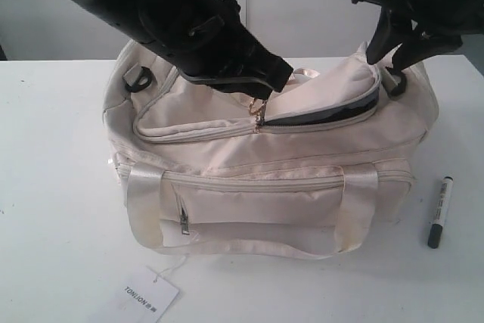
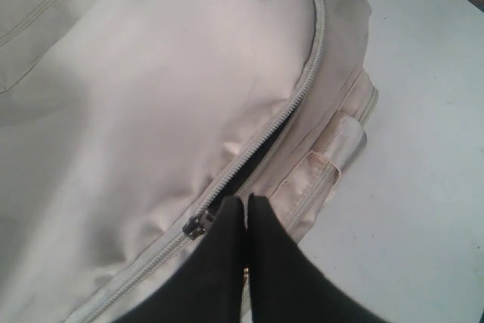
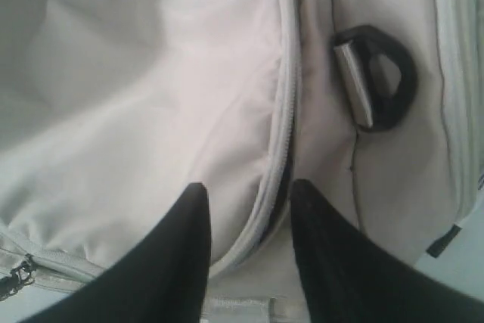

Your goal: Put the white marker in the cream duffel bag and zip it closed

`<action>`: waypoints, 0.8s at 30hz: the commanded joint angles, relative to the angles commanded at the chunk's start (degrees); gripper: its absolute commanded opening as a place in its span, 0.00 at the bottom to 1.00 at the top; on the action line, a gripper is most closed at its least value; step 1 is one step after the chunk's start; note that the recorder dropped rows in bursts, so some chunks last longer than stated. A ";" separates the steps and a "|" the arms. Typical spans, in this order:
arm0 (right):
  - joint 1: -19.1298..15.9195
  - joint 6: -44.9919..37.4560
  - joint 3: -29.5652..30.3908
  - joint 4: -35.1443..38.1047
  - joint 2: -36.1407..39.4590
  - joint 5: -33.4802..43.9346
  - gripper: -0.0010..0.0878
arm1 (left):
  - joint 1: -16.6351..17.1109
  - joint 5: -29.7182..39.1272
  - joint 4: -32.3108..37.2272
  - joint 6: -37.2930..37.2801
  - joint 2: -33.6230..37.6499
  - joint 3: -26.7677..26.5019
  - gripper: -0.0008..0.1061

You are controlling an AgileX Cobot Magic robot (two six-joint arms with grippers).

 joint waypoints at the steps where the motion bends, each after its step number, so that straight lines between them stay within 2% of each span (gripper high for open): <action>1: 0.00 0.82 0.93 0.88 -0.25 -0.58 0.51 | 0.00 0.00 0.00 0.00 0.00 0.00 0.01; 4: 0.00 2.09 3.30 3.35 -0.59 -1.80 0.62 | 0.00 0.00 0.00 0.00 0.00 0.00 0.01; 7: 0.00 5.07 4.51 3.84 -0.64 -1.81 0.65 | 0.00 0.21 -0.01 0.12 0.00 0.00 0.01; 16: 0.00 8.37 9.85 4.63 -0.87 -3.37 0.65 | 0.00 0.22 -0.01 0.12 0.00 0.00 0.01; 24: 0.00 8.61 15.62 9.52 -0.87 -10.40 0.65 | 0.00 0.31 -0.13 0.01 0.00 0.00 0.01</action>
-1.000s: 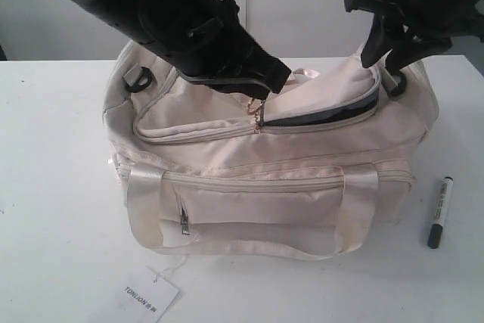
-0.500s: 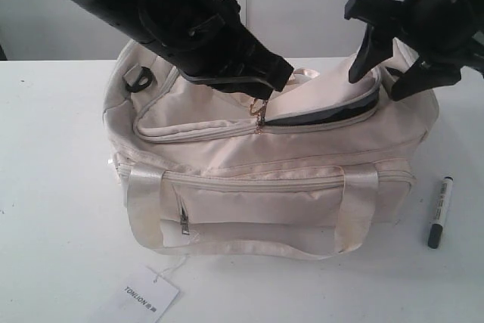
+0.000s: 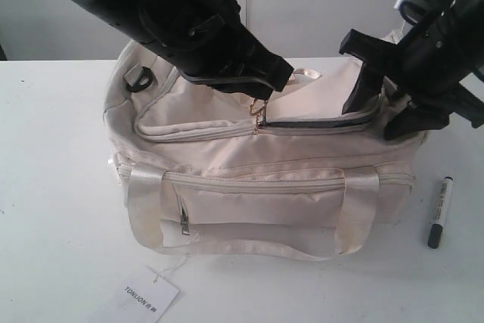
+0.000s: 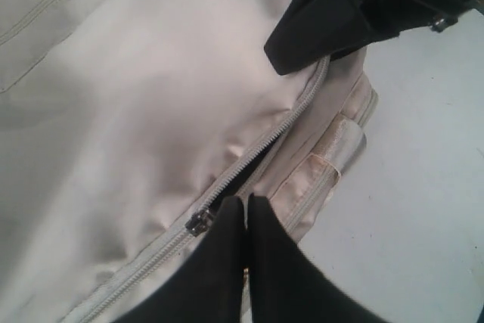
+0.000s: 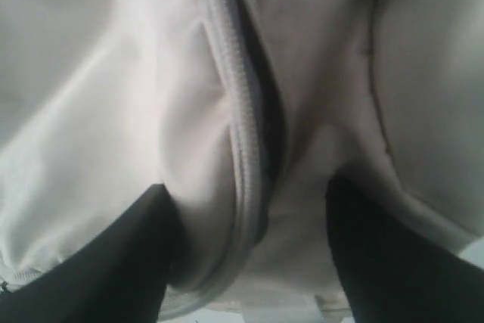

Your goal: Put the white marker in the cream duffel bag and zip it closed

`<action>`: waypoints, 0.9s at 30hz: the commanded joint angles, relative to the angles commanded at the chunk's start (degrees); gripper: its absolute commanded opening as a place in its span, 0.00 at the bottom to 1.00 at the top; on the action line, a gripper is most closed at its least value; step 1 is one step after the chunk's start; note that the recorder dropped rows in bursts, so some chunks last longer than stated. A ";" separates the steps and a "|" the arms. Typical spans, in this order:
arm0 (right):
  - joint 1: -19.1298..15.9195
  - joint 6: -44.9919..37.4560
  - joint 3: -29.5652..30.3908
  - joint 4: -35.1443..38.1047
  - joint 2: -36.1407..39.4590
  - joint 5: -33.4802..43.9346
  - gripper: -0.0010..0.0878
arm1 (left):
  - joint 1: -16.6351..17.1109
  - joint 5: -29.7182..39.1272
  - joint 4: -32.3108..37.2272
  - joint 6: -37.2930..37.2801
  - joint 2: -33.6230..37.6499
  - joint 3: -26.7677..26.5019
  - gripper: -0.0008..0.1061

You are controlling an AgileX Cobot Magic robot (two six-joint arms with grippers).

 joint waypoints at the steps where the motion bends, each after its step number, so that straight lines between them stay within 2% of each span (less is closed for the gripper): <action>1: 0.00 0.00 0.28 0.39 0.00 -0.74 0.65 | 0.00 0.00 -0.18 0.00 0.00 0.00 0.01; 7: 0.00 -0.78 2.82 0.93 0.00 -3.88 0.63 | 0.00 0.00 -0.30 0.00 0.00 0.00 0.01; 9: 0.00 -1.69 3.13 1.09 0.00 -4.25 0.51 | 0.00 0.00 -0.30 0.00 0.00 0.00 0.01; 14: 0.00 -1.97 3.13 1.09 0.00 -4.46 0.09 | 0.00 0.00 -0.31 -0.10 0.00 0.00 0.01; 16: 0.00 -2.58 3.13 1.09 0.00 -4.72 0.01 | 0.00 0.00 -0.31 -0.10 0.00 0.00 0.01; 27: 0.00 -10.14 2.63 0.80 -0.72 -6.27 0.01 | 0.00 2.36 1.70 0.14 0.00 0.00 0.01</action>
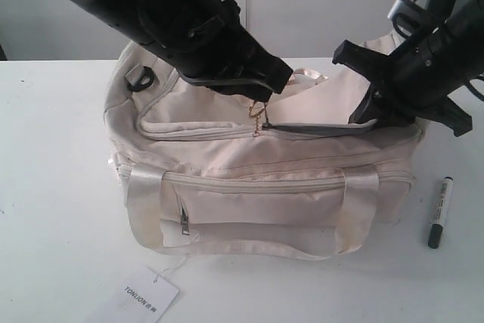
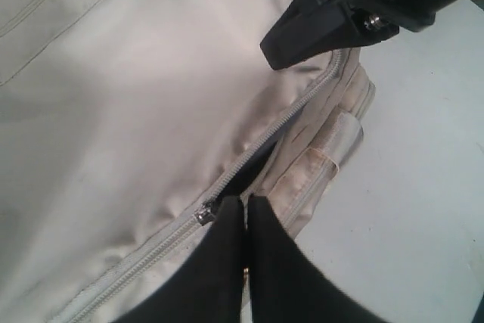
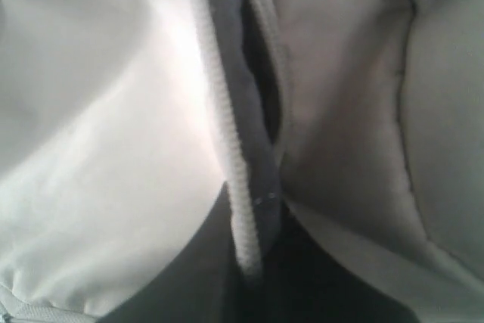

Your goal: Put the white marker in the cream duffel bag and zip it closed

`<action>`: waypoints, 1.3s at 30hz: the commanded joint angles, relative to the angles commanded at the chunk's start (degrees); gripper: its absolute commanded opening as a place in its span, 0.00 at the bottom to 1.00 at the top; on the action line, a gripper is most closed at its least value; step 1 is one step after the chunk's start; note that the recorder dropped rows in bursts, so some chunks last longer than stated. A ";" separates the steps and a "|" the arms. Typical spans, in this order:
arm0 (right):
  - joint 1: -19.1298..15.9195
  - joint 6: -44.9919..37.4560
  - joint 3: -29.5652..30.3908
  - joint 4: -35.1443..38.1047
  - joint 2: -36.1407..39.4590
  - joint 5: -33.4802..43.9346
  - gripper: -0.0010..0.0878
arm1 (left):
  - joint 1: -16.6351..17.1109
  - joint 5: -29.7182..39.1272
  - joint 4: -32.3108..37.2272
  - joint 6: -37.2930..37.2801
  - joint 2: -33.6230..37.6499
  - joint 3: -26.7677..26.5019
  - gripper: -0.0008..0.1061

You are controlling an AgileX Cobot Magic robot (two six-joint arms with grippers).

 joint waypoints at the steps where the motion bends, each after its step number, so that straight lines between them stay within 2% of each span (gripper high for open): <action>1: 0.00 -0.44 -0.24 -0.11 -0.01 -0.25 0.01 | 0.00 0.38 0.41 0.00 0.00 0.00 0.01; 22: 0.00 -2.00 -1.08 -2.60 -0.01 -1.17 0.01 | 0.00 9.92 18.56 0.00 0.00 0.00 0.01; 39: 0.00 -6.06 -1.08 -9.57 -0.01 -3.97 0.01 | 0.00 23.05 29.46 -0.21 0.00 0.00 0.01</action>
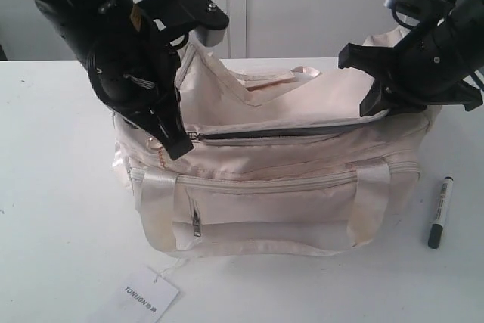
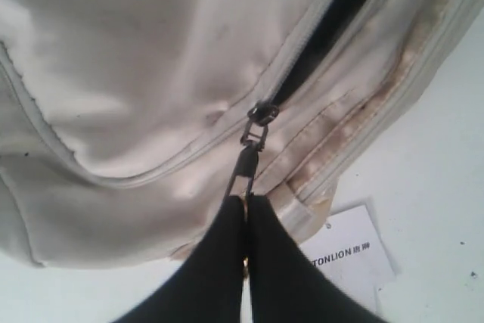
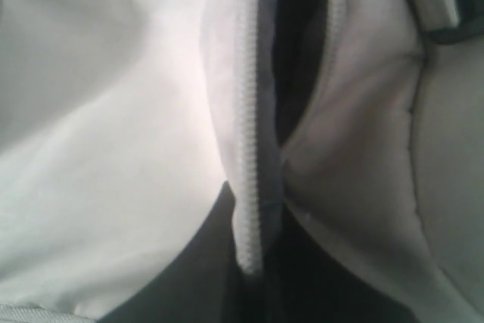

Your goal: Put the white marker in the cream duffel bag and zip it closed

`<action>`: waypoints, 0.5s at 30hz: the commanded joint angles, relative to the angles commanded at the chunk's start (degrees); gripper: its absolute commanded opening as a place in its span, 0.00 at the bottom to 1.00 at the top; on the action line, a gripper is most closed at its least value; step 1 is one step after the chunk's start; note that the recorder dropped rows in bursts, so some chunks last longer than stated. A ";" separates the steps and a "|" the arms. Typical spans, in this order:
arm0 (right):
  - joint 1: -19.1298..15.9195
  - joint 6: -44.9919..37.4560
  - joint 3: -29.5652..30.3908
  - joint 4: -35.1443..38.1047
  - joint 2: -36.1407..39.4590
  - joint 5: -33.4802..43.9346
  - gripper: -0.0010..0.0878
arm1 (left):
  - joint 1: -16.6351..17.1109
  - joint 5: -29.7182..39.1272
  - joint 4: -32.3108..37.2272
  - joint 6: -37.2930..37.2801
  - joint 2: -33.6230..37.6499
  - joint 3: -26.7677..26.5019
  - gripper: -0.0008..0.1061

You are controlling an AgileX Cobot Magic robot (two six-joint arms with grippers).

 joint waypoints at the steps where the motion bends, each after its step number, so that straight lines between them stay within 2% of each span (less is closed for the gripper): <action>1: 0.00 0.00 0.00 -0.16 0.00 -0.14 0.01 | 0.00 0.59 0.58 0.00 0.00 0.00 0.01; 15: 0.00 -0.93 0.00 -0.90 0.00 -0.60 0.01 | 0.00 6.27 10.98 -0.40 0.00 0.00 0.01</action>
